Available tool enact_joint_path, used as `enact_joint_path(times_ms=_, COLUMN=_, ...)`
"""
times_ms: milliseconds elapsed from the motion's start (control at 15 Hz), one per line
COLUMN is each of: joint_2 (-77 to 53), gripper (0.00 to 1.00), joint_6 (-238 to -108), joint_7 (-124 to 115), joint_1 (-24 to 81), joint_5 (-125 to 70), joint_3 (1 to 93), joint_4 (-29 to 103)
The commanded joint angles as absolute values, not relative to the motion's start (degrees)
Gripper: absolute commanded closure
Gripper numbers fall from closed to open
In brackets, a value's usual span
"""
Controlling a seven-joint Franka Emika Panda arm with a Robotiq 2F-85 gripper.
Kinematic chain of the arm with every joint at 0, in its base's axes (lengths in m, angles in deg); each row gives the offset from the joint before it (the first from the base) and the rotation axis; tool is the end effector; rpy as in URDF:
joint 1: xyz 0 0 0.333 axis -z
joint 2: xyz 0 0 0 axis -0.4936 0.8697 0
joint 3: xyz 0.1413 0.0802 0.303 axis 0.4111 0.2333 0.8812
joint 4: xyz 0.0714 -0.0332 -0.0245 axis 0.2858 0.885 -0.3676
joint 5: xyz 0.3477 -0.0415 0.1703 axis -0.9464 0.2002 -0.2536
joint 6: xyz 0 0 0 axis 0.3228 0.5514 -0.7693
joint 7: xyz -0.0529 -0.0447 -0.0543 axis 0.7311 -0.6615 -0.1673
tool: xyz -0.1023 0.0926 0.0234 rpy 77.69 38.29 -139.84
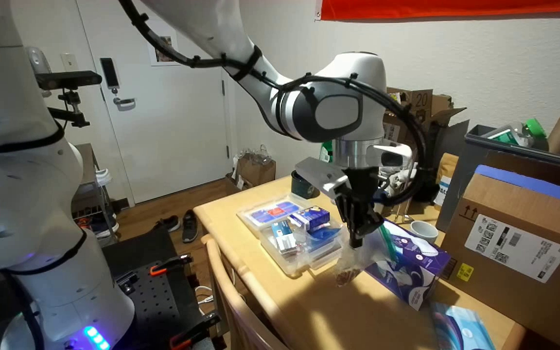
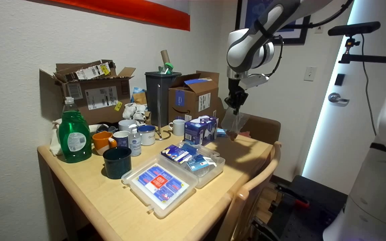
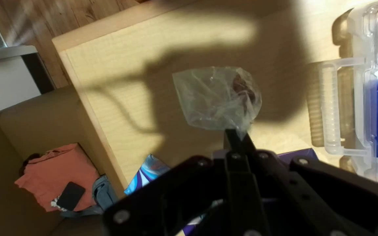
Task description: Pick up the plastic and put on the right side of the table
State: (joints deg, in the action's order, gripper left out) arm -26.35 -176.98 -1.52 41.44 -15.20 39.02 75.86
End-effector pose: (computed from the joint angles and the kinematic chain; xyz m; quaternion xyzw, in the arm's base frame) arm 0.4800 -0.2201 0.3428 0.9868 -0.1234 0.0251 0.1020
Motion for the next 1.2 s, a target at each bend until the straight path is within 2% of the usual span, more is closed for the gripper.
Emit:
enact_joint_path(times_ms=0, joint_2=-26.5, gripper=1.0, joint_6=-183.3, joint_7=5.2, joint_1=43.2, joint_5=-20.4, joint_3=37.7, joint_4=79.4)
enact_joint_path(times_ms=800, joint_2=-18.3, gripper=1.0, joint_6=-189.6, joint_7=30.2, joint_1=46.0, joint_5=-39.7, joint_3=39.2, joint_4=77.3)
enact_joint_path(times_ms=1133, joint_2=-13.6, gripper=1.0, joint_6=-190.4, joint_7=31.8, joint_1=47.4, joint_5=-39.8, joint_3=40.9, joint_4=74.7)
